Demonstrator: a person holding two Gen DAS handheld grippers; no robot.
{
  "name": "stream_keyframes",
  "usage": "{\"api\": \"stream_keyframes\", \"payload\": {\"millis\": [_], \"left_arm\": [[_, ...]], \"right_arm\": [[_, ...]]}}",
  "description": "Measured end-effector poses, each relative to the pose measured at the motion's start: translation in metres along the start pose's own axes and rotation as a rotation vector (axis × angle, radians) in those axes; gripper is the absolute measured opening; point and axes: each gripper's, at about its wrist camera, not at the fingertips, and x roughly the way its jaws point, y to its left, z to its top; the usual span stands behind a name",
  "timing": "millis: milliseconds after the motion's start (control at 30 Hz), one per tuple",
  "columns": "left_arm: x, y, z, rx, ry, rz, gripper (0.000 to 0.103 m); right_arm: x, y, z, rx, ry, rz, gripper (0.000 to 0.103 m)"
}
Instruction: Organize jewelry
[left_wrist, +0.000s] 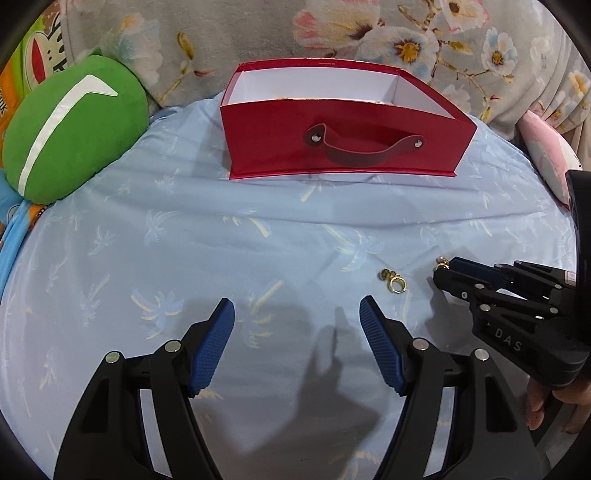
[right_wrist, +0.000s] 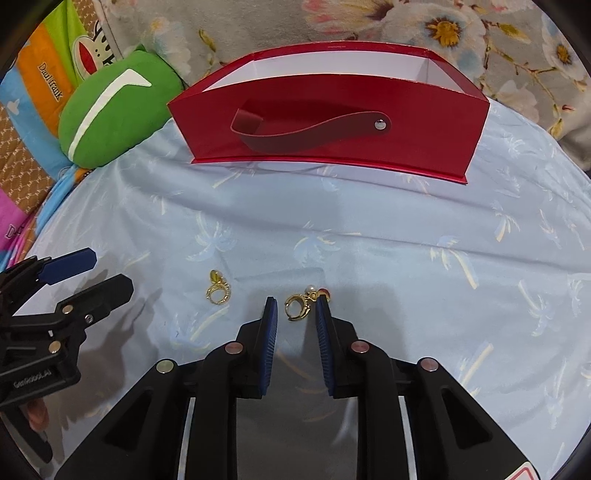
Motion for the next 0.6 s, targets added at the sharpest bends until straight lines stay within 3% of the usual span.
{"api": "stream_keyframes", "payload": {"millis": [133,600], "left_arm": [[0.005,-0.004,0.004,-0.012,0.007,-0.035,0.068],[0.034,-0.049,0.015,0.003,0.052,-0.153,0.068]], "right_arm": [[-0.001,-0.010,0.000,0.041,0.000,0.018,0.002],[-0.042,-0.051,-0.013,0.155,-0.061,-0.012,0.002]]}}
